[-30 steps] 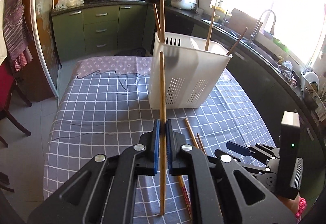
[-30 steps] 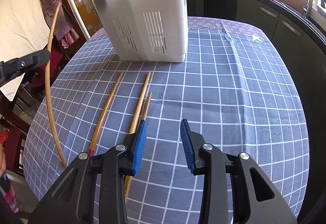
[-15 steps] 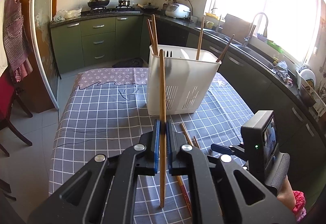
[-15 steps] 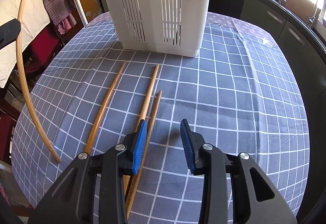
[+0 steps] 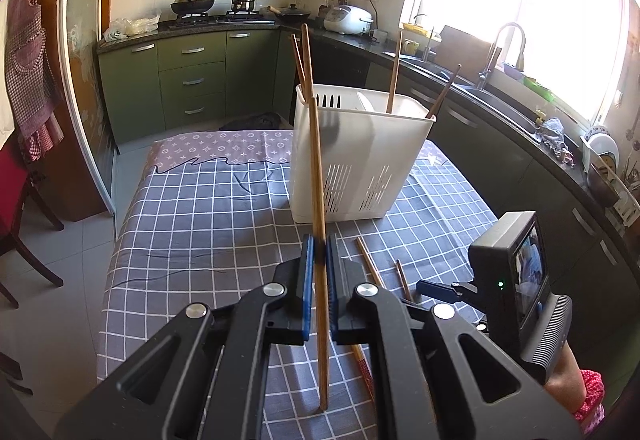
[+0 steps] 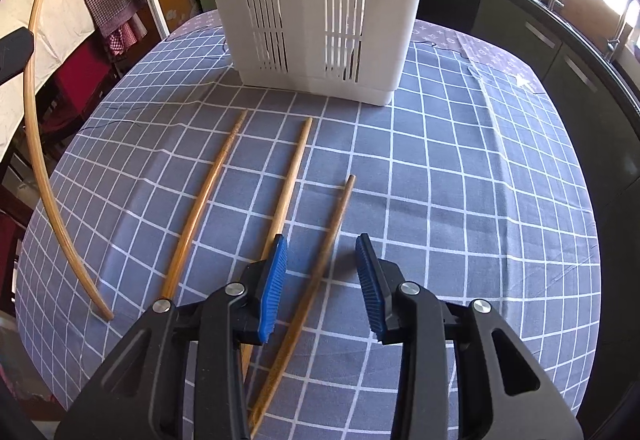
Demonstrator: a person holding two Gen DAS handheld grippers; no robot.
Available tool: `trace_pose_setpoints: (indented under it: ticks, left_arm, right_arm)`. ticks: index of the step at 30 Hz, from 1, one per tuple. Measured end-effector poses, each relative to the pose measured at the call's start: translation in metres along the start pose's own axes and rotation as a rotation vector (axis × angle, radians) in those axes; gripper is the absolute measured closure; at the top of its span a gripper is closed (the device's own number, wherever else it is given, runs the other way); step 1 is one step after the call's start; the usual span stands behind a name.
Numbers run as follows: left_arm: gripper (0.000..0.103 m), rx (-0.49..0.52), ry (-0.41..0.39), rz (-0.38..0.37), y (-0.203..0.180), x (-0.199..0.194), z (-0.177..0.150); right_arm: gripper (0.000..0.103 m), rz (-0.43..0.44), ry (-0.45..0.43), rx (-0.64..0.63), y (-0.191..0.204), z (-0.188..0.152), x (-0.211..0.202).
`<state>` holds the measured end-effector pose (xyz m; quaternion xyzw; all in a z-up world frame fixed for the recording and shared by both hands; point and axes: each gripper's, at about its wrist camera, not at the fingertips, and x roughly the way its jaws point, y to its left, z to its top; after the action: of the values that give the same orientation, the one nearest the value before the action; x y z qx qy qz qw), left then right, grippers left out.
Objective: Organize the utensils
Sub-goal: 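Close the right tool on another wooden chopstick while the left tool holds its chopstick, then lift both chopsticks and lower them upright into the white caddy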
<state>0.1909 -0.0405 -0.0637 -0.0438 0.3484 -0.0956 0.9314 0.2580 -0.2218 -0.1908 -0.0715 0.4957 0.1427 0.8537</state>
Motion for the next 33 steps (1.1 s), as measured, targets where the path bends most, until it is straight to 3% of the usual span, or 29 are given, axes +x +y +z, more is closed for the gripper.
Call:
trace_pose_setpoints:
  ticks: [4, 8, 13, 24, 33]
  left_arm:
    - [0.097, -0.007, 0.004, -0.004, 0.003, 0.001, -0.001]
    - [0.097, -0.004, 0.002, -0.009, 0.003, 0.001, -0.001]
    - [0.097, 0.001, -0.005, -0.012, 0.003, -0.002, -0.001]
    - [0.097, 0.01, -0.016, -0.01, 0.0, -0.005, 0.002]
    - [0.097, 0.024, -0.032, -0.009, -0.003, -0.01, 0.005]
  right_arm:
    - [0.091, 0.009, -0.002, 0.019, -0.004, 0.0, -0.001]
    - [0.096, 0.037, 0.004, 0.036, -0.008, 0.002, -0.002]
    - [0.097, 0.077, -0.05, 0.061, -0.015, 0.008, -0.019]
    - [0.097, 0.116, -0.347, 0.115, -0.039, 0.024, -0.119]
    - [0.097, 0.112, -0.443, 0.107, -0.043, 0.025, -0.155]
